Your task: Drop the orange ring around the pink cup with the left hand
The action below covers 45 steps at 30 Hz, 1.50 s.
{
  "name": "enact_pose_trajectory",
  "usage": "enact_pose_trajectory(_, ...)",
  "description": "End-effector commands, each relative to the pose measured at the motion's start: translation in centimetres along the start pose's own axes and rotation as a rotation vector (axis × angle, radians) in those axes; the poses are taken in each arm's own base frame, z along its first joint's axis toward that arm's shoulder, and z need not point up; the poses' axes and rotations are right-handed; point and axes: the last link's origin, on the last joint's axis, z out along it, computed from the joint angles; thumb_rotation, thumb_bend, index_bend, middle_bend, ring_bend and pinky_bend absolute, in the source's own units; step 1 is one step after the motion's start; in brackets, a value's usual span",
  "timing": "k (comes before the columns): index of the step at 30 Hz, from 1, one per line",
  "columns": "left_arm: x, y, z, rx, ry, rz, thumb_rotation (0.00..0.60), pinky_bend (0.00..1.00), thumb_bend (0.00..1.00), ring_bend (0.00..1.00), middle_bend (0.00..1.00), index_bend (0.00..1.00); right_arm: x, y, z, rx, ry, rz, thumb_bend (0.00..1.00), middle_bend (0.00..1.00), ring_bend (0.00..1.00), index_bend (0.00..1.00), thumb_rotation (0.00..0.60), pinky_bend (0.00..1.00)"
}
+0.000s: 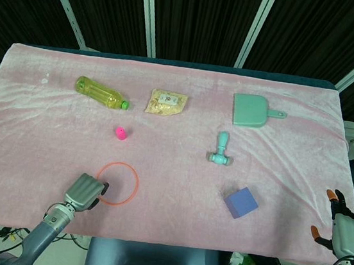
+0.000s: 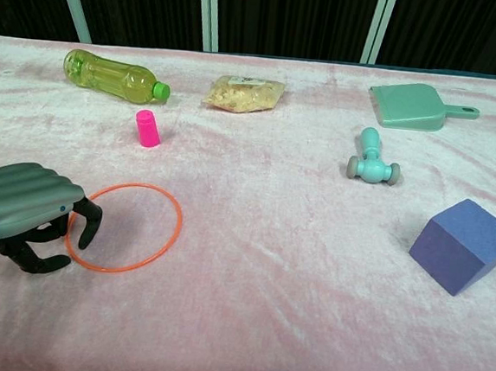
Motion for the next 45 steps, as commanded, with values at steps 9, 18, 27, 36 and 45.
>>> enact_pose_trajectory(9, -0.01, 0.0, -0.09, 0.002, -0.001, -0.001, 0.6, 1.0, 0.35, 1.0, 0.97, 0.49, -0.02, -0.08, -0.02, 0.003, -0.001, 0.0, 0.24, 0.02, 0.21, 0.03, 0.6, 0.25)
enact_pose_trajectory(18, 0.06, -0.03, 0.07, -0.002, -0.001, -0.004, 0.6, 1.0, 0.35, 1.0, 0.97, 0.51, -0.05, -0.02, 0.04, -0.003, -0.003, 0.002, 0.24, 0.02, 0.21, 0.03, 0.6, 0.25)
enact_pose_trajectory(27, -0.07, 0.08, 0.17, -0.003, -0.006, -0.004, 0.6, 1.0, 0.36, 1.0, 0.97, 0.52, -0.04, -0.04, 0.04, -0.003, -0.004, 0.005, 0.24, 0.03, 0.21, 0.03, 0.6, 0.25)
enact_pose_trajectory(36, -0.11, 0.12, 0.27, -0.003, -0.01, -0.004, 0.6, 1.0, 0.37, 1.0, 0.97, 0.53, -0.06, -0.03, 0.06, -0.005, -0.006, 0.006, 0.24, 0.02, 0.21, 0.03, 0.6, 0.25)
enact_pose_trajectory(45, -0.16, 0.08, 0.33, -0.001, -0.014, -0.004, 0.6, 1.0, 0.39, 1.0, 0.97, 0.54, -0.06, -0.04, 0.06, -0.005, -0.007, 0.007, 0.24, 0.02, 0.21, 0.03, 0.6, 0.25)
